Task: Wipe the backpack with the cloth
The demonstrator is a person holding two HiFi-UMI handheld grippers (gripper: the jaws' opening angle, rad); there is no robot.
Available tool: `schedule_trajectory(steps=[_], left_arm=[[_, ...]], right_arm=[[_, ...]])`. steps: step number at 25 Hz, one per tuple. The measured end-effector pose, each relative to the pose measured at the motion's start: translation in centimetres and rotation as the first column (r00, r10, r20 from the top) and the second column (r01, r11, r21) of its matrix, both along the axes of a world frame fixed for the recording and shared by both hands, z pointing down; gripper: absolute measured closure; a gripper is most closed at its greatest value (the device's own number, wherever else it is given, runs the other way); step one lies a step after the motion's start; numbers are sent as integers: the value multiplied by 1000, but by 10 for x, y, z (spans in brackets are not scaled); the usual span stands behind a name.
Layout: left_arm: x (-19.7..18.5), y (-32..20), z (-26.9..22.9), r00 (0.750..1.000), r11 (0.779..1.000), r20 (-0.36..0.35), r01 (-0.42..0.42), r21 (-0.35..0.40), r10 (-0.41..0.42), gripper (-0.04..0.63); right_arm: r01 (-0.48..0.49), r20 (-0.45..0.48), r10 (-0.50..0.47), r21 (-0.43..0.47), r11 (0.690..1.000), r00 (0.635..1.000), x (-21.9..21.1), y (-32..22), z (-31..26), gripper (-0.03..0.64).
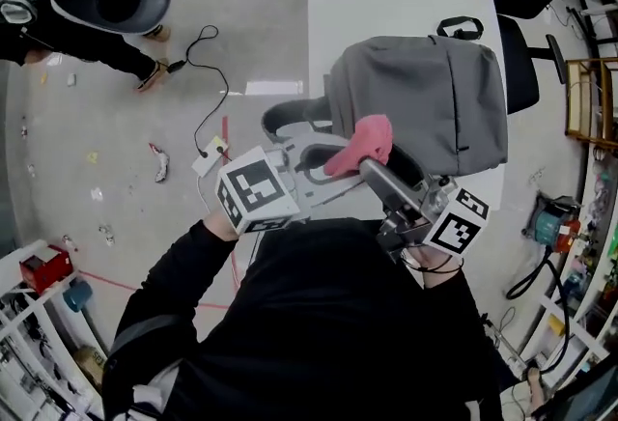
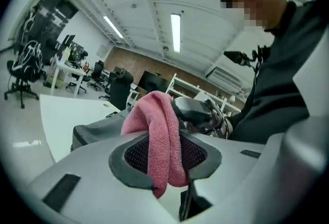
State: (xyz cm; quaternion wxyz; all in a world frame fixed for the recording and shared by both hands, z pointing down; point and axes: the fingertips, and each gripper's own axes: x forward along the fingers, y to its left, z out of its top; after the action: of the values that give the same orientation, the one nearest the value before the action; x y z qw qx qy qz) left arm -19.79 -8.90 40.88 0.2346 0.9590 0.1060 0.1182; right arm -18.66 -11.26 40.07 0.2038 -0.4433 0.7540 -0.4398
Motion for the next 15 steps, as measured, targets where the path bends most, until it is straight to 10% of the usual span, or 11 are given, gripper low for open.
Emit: schedule_trajectory(steps=[6,10,15], left_arm=[[17,10,-5,997,997,12,80,19,-80,472],[27,15,10,985,988,102,135,76,-142,336],[13,-22,53,867,909,275,408,87,-415,336]], right_arm=[[132,105,-128,-34,991,986,5,-4,8,391],[58,151,-48,-65,996,987,44,-10,27,502],[-166,-304,120,-131,977,945,162,-32,58,503]])
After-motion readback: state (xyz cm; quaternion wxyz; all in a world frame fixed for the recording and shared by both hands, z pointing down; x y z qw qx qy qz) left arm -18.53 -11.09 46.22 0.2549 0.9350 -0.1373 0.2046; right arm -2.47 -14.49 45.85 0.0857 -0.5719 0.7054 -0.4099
